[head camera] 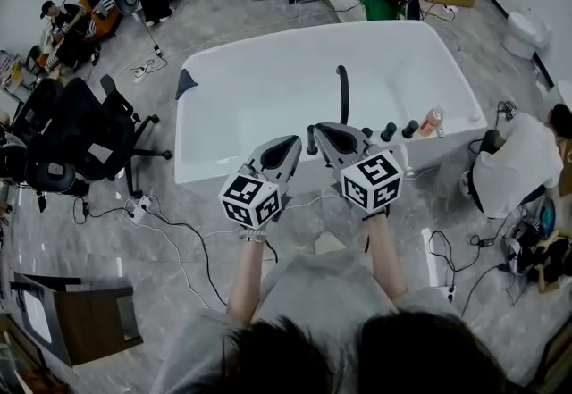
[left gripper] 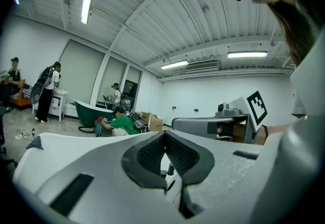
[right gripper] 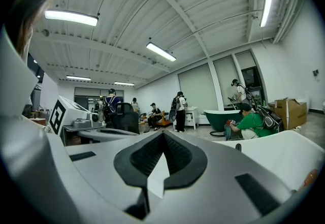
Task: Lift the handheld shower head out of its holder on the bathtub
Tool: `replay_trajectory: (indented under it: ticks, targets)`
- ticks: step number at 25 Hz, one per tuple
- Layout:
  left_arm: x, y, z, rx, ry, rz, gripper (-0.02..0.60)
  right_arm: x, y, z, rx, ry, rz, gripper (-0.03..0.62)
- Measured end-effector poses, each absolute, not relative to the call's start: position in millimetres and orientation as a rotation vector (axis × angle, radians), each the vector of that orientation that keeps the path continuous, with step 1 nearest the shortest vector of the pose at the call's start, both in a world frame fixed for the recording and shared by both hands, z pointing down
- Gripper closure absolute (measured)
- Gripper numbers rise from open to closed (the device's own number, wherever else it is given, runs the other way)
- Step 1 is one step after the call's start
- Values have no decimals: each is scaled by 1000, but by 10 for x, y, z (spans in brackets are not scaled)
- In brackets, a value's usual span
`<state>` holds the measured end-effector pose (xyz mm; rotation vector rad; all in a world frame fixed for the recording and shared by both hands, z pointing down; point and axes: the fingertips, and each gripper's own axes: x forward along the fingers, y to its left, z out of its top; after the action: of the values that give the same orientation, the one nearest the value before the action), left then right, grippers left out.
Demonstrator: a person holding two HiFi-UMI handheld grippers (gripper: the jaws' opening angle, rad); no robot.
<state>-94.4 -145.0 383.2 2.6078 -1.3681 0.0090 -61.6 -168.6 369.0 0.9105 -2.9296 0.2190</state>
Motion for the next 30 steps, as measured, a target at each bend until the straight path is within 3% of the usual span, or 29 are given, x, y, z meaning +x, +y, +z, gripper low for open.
replay_trajectory:
  ticks: [30]
  targets:
    - [-1177,-2341,4681,2397,-1390,133,577,-771,-2658,4611,798,-2798,361,594]
